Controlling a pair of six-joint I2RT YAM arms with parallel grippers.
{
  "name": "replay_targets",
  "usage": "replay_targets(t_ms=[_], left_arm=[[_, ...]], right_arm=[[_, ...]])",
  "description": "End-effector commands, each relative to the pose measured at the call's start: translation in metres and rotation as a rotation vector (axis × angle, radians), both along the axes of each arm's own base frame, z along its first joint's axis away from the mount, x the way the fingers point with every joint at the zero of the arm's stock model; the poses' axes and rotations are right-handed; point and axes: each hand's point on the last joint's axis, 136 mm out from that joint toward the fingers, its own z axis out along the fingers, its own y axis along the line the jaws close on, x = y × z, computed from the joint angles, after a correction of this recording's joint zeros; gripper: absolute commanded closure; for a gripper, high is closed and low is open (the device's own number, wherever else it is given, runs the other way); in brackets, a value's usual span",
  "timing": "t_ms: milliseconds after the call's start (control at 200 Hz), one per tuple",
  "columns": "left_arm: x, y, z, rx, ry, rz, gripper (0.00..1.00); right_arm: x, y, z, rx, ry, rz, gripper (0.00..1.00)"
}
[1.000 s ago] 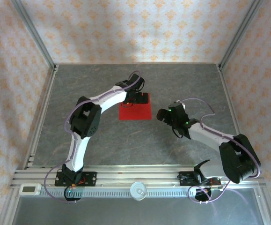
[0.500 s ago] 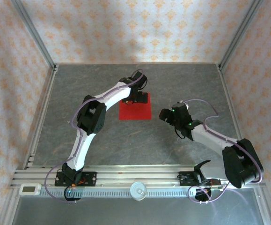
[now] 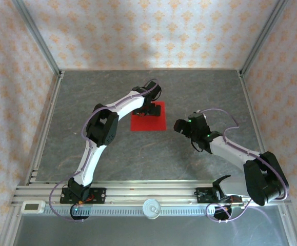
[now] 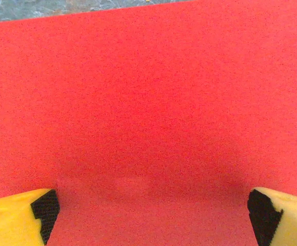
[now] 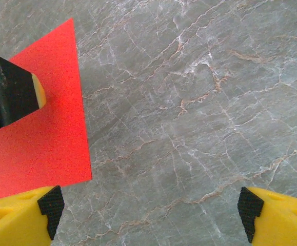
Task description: Fold a paper plane with a square sheet of paper (pick it up from the middle)
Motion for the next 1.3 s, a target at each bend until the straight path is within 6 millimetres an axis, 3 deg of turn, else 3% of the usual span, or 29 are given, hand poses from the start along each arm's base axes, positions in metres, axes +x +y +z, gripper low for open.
replay_targets(t_ms=[0, 320, 611, 1296], left_arm=[[-0.006, 0.004, -0.016, 0.022, 0.037, 0.004, 0.01], [-0.022, 0.017, -0.045, 0.085, 0.086, 0.010, 0.01], [-0.027, 0.019, -0.056, 0.095, 0.106, 0.003, 0.05], [-0.026, 0.014, -0.048, 0.107, 0.097, -0.008, 0.11]], right_arm=[[-0.007, -0.004, -0.007, -0.004, 0.023, -0.007, 0.09], [-0.009, -0.006, -0.015, -0.017, 0.044, -0.010, 0.10], [-0.009, -0.006, -0.016, -0.020, 0.048, -0.010, 0.10], [-0.009, -0.008, -0.015, -0.022, 0.037, -0.013, 0.10]])
